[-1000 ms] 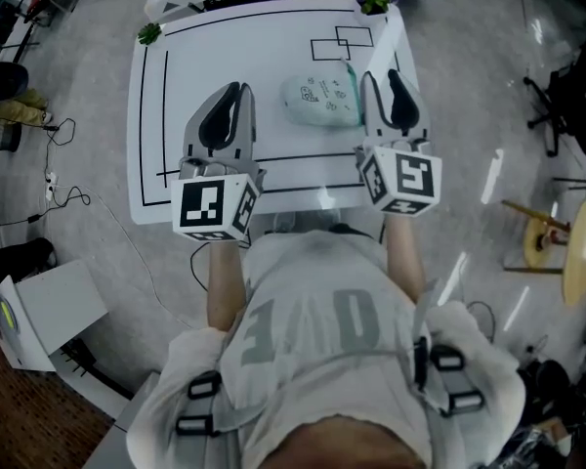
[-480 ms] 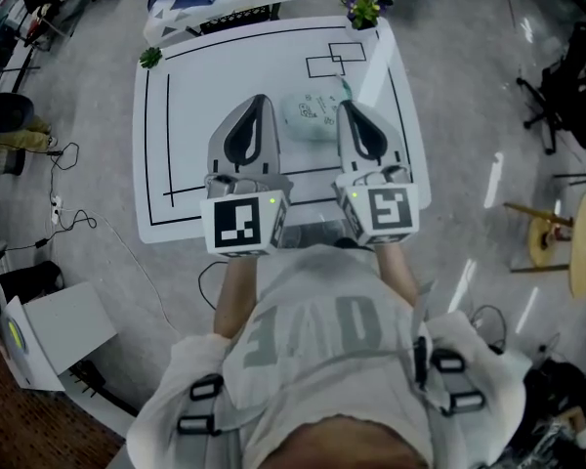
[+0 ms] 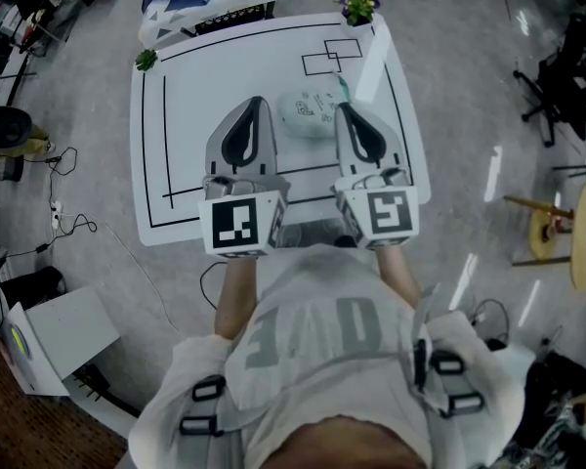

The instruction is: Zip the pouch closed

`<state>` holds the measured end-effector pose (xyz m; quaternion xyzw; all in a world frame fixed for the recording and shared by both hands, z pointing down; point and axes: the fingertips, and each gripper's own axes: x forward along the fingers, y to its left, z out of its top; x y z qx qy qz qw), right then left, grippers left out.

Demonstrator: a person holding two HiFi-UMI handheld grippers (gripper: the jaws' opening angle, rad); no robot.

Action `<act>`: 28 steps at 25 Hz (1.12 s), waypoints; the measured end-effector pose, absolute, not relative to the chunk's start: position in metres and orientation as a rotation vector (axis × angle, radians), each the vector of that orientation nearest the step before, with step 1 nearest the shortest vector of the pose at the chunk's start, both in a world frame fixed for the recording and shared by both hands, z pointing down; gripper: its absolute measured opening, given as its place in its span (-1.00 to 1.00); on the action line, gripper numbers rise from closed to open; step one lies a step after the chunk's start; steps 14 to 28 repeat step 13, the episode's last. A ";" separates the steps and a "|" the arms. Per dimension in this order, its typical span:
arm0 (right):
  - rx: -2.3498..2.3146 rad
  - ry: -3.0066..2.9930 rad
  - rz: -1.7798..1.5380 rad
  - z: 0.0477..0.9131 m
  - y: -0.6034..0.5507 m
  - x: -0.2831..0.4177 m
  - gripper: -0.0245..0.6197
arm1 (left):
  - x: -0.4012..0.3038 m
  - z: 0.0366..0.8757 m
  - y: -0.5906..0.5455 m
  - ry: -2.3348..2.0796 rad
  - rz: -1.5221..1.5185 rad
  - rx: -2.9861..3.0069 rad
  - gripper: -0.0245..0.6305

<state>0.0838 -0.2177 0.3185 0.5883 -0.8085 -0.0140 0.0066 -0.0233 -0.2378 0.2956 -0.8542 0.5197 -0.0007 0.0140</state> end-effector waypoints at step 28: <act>1.856 -2.459 -0.060 0.323 -0.217 0.101 -0.90 | -0.023 0.301 -0.237 1.614 -0.020 -2.664 -0.90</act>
